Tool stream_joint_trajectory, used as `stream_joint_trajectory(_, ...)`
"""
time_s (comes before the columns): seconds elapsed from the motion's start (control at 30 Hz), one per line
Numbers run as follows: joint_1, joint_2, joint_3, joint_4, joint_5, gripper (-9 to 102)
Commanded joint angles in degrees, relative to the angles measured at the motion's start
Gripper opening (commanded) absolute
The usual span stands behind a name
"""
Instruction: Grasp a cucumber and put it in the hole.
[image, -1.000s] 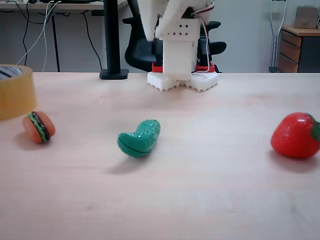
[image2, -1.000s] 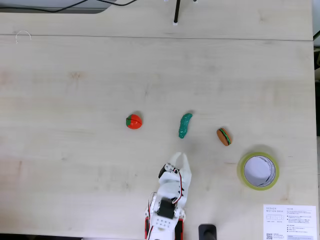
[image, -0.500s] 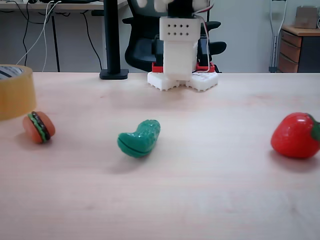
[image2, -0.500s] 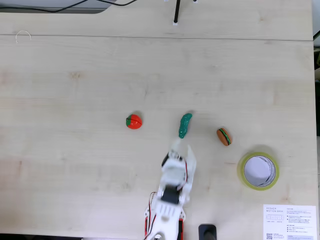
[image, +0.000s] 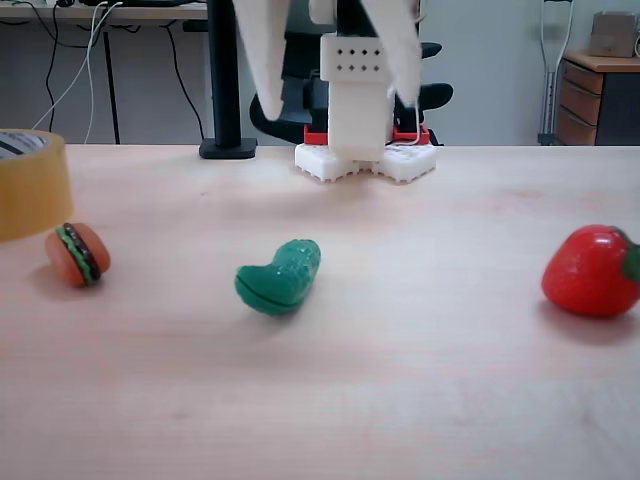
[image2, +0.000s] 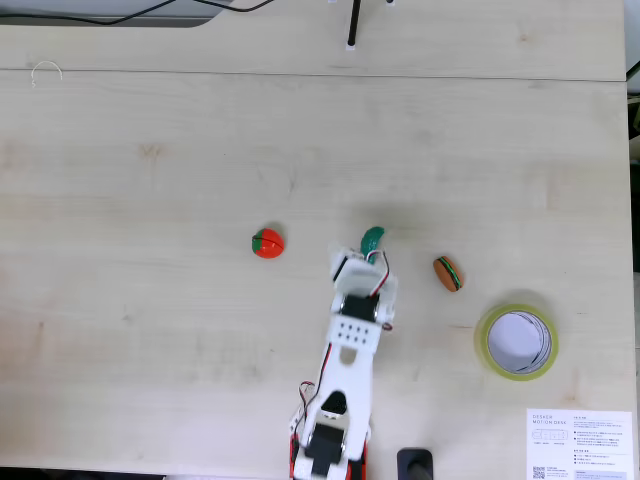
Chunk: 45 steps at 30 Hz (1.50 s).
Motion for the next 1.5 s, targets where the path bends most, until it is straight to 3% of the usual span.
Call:
stream_joint_trajectory(0.0,-0.1,-2.9,-4.8,-2.3,-0.5,34)
stream_joint_trajectory(0.63,4.1,-20.2,-9.8,-8.5,-0.9,42)
stream_joint_trajectory(1.17,4.6,-29.4,-13.4,-8.4,-16.2,43)
stream_joint_trajectory(1.47,4.5,-32.4,-13.5,-9.1,-16.3,41)
